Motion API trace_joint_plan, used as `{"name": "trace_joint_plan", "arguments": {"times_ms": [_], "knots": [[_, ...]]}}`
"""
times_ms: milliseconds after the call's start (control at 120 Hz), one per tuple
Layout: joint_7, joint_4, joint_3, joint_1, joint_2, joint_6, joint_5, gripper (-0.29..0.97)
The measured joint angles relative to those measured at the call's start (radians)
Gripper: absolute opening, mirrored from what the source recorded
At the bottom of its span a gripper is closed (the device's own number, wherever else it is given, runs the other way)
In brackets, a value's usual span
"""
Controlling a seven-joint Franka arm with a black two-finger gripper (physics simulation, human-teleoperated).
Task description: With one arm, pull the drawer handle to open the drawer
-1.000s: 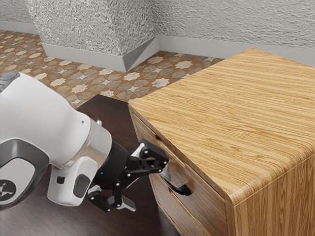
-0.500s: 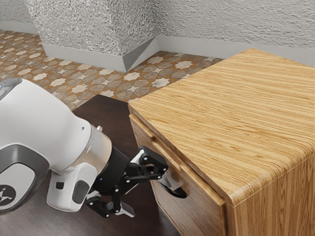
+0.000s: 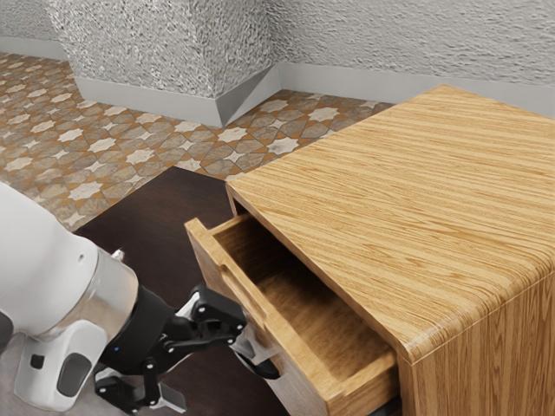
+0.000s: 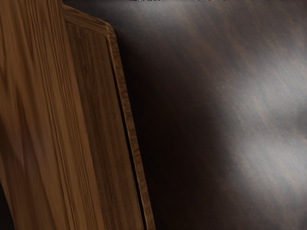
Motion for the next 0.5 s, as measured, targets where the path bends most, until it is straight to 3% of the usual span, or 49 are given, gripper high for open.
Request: {"name": "trace_joint_plan", "arguments": {"times_ms": [358,500], "knots": [[-0.016,-0.046,-0.031,0.019,-0.136,-0.088,-0.017,0.64],[-0.024,-0.076,-0.023,0.014,-0.203,-0.129,-0.018,0.69]]}}
